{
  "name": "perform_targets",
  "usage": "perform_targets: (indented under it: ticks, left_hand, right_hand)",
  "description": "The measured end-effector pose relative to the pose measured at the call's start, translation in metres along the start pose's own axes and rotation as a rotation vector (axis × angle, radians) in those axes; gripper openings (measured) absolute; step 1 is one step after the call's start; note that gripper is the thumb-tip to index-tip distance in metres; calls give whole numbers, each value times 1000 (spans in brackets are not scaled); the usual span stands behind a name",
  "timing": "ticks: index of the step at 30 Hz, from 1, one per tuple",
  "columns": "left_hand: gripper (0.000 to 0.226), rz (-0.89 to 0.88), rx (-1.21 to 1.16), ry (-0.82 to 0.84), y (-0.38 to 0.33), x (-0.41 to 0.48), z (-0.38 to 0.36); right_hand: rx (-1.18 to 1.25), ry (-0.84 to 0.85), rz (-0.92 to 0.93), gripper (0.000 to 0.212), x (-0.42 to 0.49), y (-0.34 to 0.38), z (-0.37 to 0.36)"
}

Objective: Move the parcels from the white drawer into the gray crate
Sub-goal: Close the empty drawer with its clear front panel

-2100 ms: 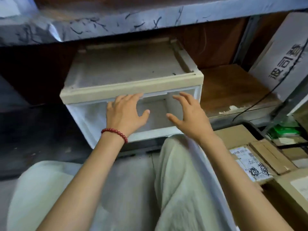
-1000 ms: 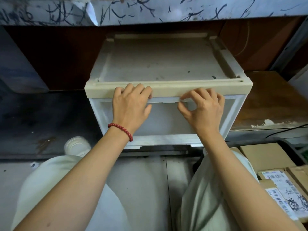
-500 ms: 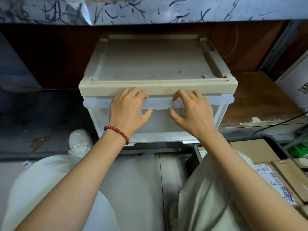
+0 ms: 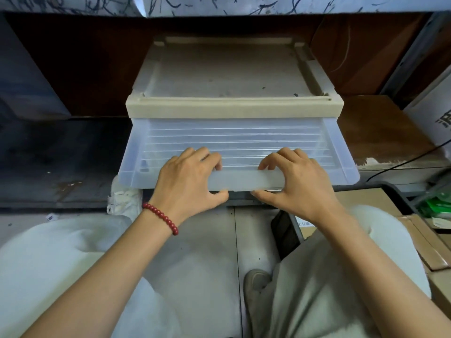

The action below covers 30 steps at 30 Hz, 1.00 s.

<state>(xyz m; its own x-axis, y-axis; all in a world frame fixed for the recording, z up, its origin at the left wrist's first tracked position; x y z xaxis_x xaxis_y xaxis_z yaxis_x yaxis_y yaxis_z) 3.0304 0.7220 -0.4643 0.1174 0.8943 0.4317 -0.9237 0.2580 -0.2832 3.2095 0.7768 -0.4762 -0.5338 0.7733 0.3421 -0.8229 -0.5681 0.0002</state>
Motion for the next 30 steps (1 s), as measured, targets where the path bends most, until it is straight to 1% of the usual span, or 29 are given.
perform_targets:
  ticks: [6, 10, 16, 18, 22, 25, 30]
  left_hand:
    - [38, -58, 21, 79, -10, -33, -15]
    - [40, -85, 45, 97, -14, -46, -23]
    - [43, -75, 63, 57, -8, -49, -28]
    - [45, -78, 86, 84, -5, -49, -40]
    - [52, -105, 183, 170, 5, -45, -71]
    - [57, -107, 227, 190, 14, -41, -90]
    - [60, -70, 251, 192, 24, -35, -111]
  right_hand:
    - [-62, 156, 91, 47, -25, 16, -3]
    - [-129, 184, 94, 48, -37, 22, -6]
    - [-150, 169, 72, 49, -37, 25, -15]
    - [-162, 165, 73, 49, -38, 27, -28]
    - [-239, 104, 73, 51, -33, 31, -59]
    - [-285, 44, 65, 54, -26, 34, -77]
    - [-280, -5, 19, 58, -19, 30, -103]
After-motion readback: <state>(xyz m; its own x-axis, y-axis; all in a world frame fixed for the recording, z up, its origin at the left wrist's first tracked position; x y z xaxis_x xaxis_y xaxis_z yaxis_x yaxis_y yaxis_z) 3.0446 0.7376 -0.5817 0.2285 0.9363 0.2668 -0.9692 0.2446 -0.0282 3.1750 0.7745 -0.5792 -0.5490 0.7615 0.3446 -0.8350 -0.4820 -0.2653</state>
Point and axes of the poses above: each hand's wrist, its own x-axis towards the middle knuckle, its own z-axis out of the back of the hand, y = z × x, the point moved 6 cm from there along x, towards the middle knuckle, and after that the axes turned 12 degrees about -x, right-handed, at the moved point
